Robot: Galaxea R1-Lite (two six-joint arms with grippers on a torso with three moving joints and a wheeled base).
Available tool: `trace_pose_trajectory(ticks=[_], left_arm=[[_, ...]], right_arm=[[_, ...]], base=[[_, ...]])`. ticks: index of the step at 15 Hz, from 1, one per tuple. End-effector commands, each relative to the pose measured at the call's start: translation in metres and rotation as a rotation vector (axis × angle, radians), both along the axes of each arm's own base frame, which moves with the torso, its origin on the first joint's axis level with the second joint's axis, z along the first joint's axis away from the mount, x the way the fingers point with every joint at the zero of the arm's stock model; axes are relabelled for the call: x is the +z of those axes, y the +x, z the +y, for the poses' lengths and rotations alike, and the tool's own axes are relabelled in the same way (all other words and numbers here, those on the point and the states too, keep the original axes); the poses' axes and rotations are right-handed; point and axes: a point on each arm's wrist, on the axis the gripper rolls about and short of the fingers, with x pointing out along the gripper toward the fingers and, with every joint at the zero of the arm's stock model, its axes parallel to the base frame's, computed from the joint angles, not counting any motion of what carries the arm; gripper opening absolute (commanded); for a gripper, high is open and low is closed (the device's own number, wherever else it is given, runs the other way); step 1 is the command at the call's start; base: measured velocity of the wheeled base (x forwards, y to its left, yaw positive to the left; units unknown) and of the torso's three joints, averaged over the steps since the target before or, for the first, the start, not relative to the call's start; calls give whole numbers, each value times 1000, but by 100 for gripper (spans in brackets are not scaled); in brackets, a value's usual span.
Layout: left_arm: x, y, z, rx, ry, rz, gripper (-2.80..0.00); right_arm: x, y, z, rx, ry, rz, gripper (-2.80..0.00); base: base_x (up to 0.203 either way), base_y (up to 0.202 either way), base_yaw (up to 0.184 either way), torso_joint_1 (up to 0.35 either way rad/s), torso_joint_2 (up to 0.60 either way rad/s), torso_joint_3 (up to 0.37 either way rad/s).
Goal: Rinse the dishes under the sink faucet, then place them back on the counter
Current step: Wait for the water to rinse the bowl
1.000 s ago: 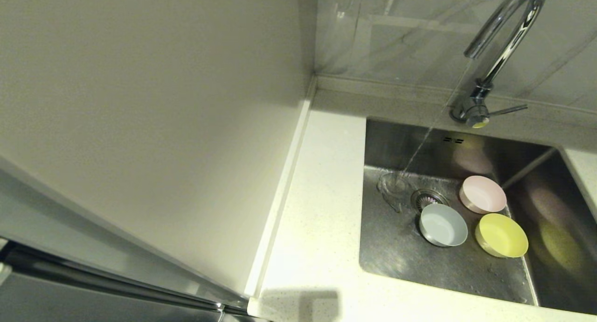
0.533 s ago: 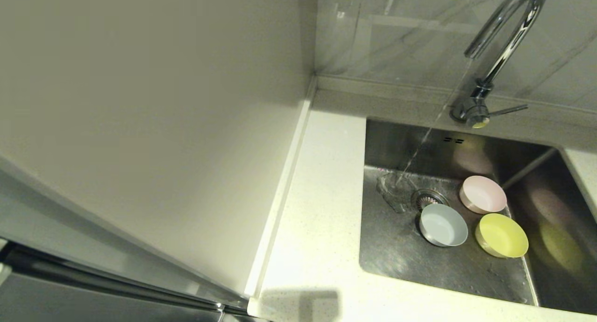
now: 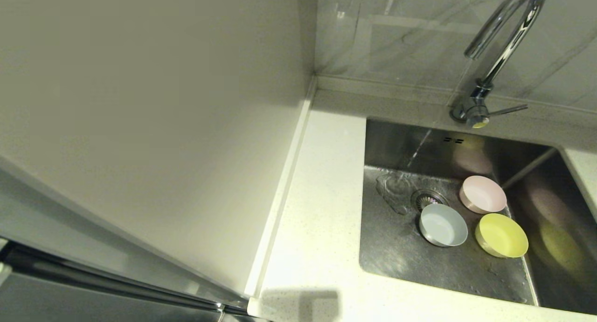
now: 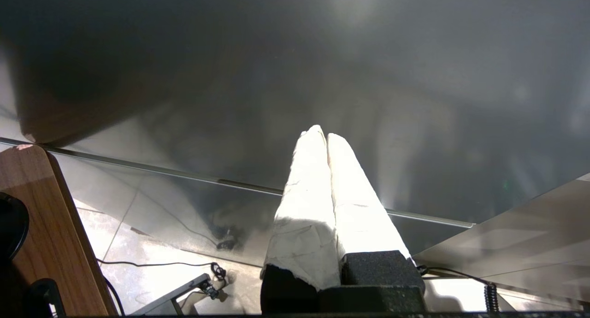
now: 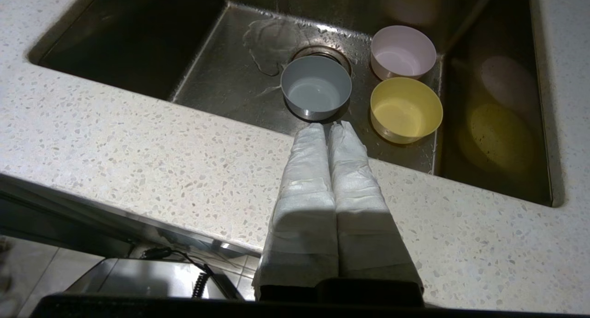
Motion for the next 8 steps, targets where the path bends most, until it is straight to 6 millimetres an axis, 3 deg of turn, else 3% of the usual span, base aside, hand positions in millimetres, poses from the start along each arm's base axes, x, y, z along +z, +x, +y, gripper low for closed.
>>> trace_pose_trajectory(ticks=[1, 8], left_arm=[[-1, 0, 0, 2, 0, 3, -280], [0, 0, 0, 0, 0, 1, -280]], right_arm=[[0, 0, 0, 0, 0, 4, -280], [0, 0, 0, 0, 0, 4, -280]], base=[[0, 0, 0, 0, 0, 0], [0, 0, 0, 0, 0, 0]])
